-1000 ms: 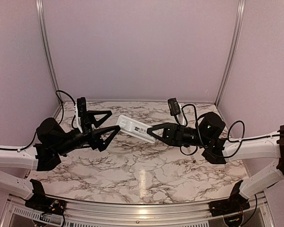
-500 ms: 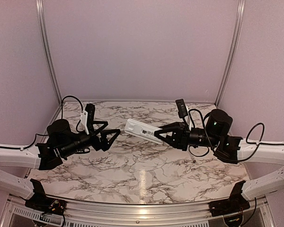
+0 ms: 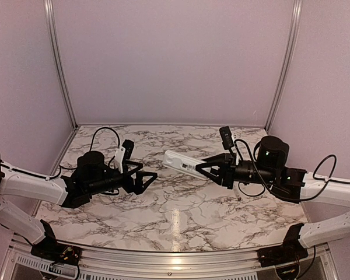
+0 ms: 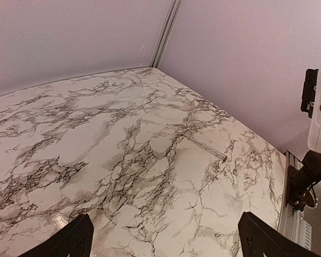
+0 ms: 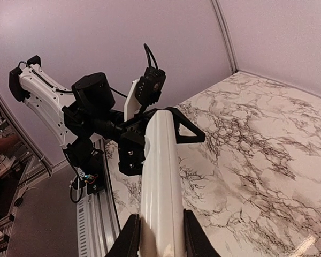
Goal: Unload the batteries from the remote control
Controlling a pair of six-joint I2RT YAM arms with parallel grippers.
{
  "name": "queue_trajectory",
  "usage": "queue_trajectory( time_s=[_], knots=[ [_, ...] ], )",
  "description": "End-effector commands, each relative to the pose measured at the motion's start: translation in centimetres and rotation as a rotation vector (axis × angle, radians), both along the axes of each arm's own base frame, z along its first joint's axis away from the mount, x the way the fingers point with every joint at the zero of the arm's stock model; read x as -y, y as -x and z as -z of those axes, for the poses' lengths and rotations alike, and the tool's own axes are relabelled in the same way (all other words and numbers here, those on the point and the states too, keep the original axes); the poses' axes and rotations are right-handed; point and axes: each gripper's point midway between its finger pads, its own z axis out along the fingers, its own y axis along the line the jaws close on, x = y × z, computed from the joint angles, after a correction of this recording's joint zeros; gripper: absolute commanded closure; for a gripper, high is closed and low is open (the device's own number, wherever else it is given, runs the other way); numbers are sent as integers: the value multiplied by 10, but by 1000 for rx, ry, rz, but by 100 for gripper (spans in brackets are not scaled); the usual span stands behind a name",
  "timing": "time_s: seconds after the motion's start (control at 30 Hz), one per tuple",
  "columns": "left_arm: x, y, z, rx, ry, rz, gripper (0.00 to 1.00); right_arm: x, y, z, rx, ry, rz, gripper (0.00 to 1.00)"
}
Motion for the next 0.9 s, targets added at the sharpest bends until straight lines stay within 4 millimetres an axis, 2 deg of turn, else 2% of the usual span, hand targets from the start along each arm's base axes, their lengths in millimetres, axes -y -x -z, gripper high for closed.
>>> queue_trajectory(
  time_s=[0.0,0.07,0.13,0.27,0.47,0.63,0.87],
  knots=[
    [6,-2,-18,30,35,32,1,2,-4,0,9,37,15,100],
    [14,8,-23,22,54,105,1,0,-2,2,6,44,-5,100],
    [23,29,-33,24,101,233,1,-2,3,2,10,46,-37,100],
    [23,71,-58,53,221,454,1,-8,11,6,4,78,-116,100],
    [25,94,-68,21,268,592,5,-6,14,2,-20,66,-179,100],
    [32,94,-66,-31,275,629,14,-13,24,3,-48,60,-274,100],
    [39,90,-58,-67,266,637,24,-20,26,14,-75,59,-323,100]
  ],
)
